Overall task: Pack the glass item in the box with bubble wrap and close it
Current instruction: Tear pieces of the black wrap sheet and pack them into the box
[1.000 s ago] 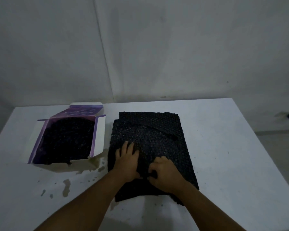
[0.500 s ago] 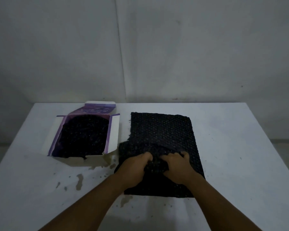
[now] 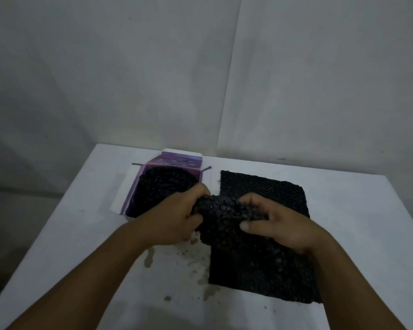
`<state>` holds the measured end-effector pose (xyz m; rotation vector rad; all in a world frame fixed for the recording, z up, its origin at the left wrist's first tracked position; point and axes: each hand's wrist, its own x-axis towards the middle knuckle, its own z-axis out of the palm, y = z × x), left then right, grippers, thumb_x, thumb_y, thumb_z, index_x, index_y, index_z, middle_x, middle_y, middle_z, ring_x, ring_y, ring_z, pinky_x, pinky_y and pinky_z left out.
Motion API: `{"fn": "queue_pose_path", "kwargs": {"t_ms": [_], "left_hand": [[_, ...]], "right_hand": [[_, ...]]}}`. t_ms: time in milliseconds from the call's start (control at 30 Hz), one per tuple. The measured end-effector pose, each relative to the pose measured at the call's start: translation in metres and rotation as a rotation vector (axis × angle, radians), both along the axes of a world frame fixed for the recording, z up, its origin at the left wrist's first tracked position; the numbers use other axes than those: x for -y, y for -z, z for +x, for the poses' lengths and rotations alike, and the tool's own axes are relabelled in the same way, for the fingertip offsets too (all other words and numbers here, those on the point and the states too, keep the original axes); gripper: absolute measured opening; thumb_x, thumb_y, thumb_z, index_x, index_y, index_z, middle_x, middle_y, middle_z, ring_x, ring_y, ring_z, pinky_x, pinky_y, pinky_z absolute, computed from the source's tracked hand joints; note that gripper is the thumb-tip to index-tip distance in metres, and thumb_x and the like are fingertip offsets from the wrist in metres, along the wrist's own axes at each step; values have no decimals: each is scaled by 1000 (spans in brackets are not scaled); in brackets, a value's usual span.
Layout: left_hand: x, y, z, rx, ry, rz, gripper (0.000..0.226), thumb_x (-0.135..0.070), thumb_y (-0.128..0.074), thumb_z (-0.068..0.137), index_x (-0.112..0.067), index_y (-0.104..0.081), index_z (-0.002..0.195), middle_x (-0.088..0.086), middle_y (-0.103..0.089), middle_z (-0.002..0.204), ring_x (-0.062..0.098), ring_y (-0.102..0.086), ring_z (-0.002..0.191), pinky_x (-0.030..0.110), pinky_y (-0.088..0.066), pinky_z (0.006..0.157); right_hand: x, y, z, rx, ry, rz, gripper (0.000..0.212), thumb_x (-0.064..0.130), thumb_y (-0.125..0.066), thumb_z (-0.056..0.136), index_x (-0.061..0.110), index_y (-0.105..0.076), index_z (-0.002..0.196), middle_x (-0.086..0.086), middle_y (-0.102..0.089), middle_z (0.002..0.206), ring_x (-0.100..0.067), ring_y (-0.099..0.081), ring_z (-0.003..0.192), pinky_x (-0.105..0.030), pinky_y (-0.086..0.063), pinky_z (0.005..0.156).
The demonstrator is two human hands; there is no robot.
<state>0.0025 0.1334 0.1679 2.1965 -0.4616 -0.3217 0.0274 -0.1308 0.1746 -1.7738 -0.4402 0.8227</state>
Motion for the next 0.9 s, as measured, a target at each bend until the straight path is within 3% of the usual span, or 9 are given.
{"fn": "queue_pose_path", "kwargs": {"t_ms": [133,233,367,433,567,700,767,833,900], "left_hand": [[-33,-27,1,-70,-139,-193,37,-7,-50,86,-35,-46,110,-7,-63,98,25,-64,85,41,-54,72],[-61,-32,12,-99,-208,-317,39,-18,-53,77,-33,-50,113,1,-64,110,22,-65,97,39,-53,82],[-82,-20,44,-273,-359,-511,34,-8,-39,86,-31,-54,106,7,-56,122,26,-57,106,37,-44,86],[-86,-5,62,-222,-411,-381,33,-11,-34,90,-34,-54,104,1,-58,110,23,-56,99,36,-41,84],[-83,32,89,-24,-484,-208,14,-27,-50,93,-37,-49,103,-1,-48,112,11,-55,98,29,-44,84],[-70,52,106,50,-519,-170,14,-25,-62,88,-23,-49,89,-7,-59,82,11,-57,76,29,-46,69],[-65,59,111,60,-476,-64,13,-26,-62,88,-21,-53,81,-6,-63,76,13,-60,73,35,-51,71],[-60,62,113,59,-405,-10,10,-31,-58,88,-23,-58,82,-7,-66,78,12,-62,77,36,-54,75],[-58,61,114,15,-298,0,11,-38,-60,84,-30,-60,91,-11,-66,85,8,-62,82,30,-53,76]], "right_hand": [[-35,-16,5,-181,73,302,44,25,-62,92,16,-50,133,-16,-56,135,-31,-55,121,-43,-43,104],[-66,-19,6,-223,183,394,42,34,-55,92,22,-51,133,-9,-63,129,-26,-60,117,-36,-48,95],[-105,-3,10,-332,375,523,33,19,-52,83,23,-61,114,-8,-69,113,-26,-62,103,-43,-45,90],[-122,8,6,-239,438,379,36,18,-51,76,28,-64,108,-9,-65,113,-25,-60,100,-39,-45,86],[-153,45,-9,475,542,-163,23,17,-66,87,29,-60,106,0,-49,108,-8,-54,91,-14,-43,79],[-182,77,-12,986,530,-464,13,3,-65,83,16,-66,84,-1,-57,87,-15,-51,79,-29,-43,67],[-189,82,-11,1096,459,-710,13,7,-67,74,20,-65,70,1,-60,73,-22,-50,76,-33,-33,65],[-198,82,-14,1046,360,-805,20,10,-70,68,21,-59,56,2,-56,60,-22,-48,68,-30,-28,61],[-207,88,-18,1004,206,-804,25,22,-64,82,20,-60,57,0,-56,57,-22,-47,60,-30,-33,60]]}}
